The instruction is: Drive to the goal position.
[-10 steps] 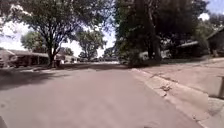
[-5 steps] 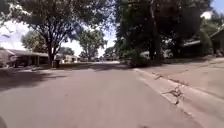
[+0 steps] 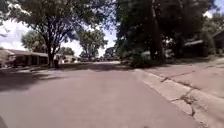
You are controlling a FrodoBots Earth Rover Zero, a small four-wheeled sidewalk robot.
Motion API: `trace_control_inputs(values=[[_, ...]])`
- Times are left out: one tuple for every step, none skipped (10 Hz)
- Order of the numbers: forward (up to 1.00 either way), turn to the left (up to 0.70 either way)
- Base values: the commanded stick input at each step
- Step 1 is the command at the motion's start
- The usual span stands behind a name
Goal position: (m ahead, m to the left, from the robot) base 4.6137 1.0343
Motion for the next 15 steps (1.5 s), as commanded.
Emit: trace_control_inputs(values=[[0.70, 0.00], [0.70, 0.00], [0.70, 0.00], [0.70, 0.00], [0.70, 0.00], [0.70, 0.00], [0.70, 0.00], [0.70, 0.00], [0.70, 0.00], [0.70, 0.00], [0.70, 0.00], [0.70, 0.00], [0.70, 0.00], [0.70, 0.00], [0.70, 0.00]])
